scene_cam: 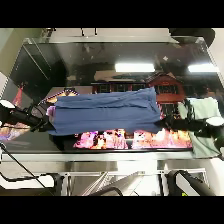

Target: Fold the shirts.

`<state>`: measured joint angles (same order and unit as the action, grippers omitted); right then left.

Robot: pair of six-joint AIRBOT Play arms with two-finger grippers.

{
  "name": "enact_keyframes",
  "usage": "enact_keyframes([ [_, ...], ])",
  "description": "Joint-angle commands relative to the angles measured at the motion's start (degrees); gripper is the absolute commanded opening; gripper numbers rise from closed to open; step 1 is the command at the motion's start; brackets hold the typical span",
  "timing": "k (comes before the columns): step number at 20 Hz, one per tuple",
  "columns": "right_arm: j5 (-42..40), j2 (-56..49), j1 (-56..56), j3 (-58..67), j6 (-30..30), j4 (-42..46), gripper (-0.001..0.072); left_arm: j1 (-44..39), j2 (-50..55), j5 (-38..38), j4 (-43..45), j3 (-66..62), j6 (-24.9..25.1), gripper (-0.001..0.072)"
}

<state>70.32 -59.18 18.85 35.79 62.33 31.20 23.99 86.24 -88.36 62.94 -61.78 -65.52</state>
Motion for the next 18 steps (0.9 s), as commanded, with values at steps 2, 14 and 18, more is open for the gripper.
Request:
enact_keyframes([
  [2, -5.07, -11.02, -5.03, 15.69, -4.13, -4.87, 0.0016, -5.35, 1.05, 0.63, -1.05, -12.2, -0.11, 0.0017],
  [14, -12.98, -42.95, -9.64, 32.96, -16.79, -4.87, 0.0017, -11.1, 30.69, -1.38, 1.57, -43.5, -1.09, 0.0017],
  [18, -13.25, -42.12, -8.5, 33.86, -17.57, -4.76, 0.0119, -11.1, 34.38, -4.87, 1.46, -50.25, -3.23, 0.0019],
])
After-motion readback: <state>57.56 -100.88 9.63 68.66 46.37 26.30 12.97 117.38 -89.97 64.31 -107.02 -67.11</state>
